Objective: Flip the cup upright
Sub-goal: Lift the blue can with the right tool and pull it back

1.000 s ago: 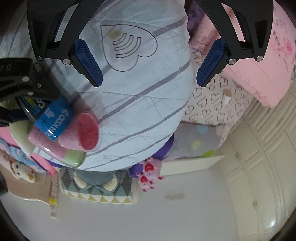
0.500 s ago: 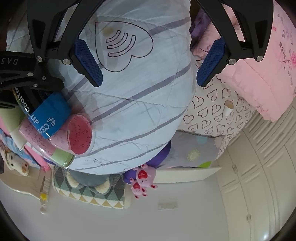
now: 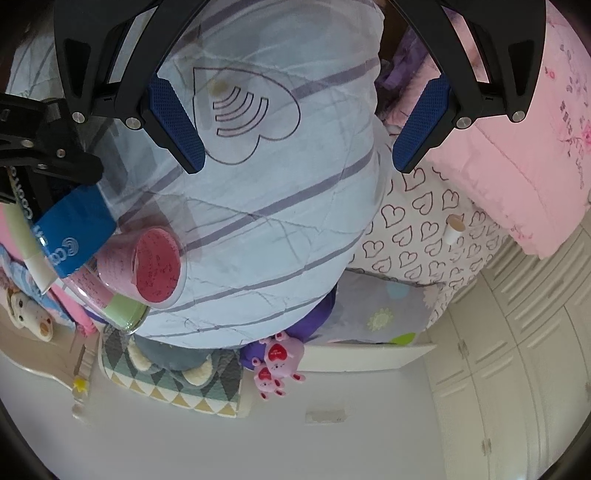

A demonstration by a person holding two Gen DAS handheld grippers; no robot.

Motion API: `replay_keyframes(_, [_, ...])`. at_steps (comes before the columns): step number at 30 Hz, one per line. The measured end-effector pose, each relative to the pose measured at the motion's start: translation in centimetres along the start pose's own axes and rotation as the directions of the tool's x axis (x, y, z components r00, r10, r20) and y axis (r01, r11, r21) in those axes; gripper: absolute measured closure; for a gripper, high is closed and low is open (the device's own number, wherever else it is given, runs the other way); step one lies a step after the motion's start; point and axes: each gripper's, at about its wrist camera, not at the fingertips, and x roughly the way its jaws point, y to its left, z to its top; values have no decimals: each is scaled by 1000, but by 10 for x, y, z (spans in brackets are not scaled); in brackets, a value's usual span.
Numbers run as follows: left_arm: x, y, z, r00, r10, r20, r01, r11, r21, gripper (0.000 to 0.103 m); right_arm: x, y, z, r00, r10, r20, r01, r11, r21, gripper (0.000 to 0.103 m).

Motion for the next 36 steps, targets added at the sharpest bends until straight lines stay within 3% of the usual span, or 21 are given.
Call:
replay_keyframes(7, [-18,-15,-10,1000,-16,9,15,999,45,0,-27,-5,-18,998,-19,52,17,999,38,35])
replay_keyframes(15, [-31,-42,-21,995,-94,-18,96,990,101,0,-52,-22,-58,994,-73,87,57,982,182,35])
replay_keyframes(21, [-30,-56,-26,987,-153,-51,159,976,145,0,-53,-28,-80,992,-113,62,93,960,263,35])
replay_keyframes(30, [-20,-69,-32,980,-174,-93,190,961,202,0,-46,-30,-97,987,-158,20,144,938,315,35])
replay_keyframes(33, [-21,-69,-34,978,-186,-93,202,958,206,0,-36,-30,-98,994,-111,-20,112,944,311,35])
replay_keyframes(36, [-23,-67,-35,974,-204,-101,220,955,197,0,-36,-34,-100,996,-83,-22,86,936,340,23])
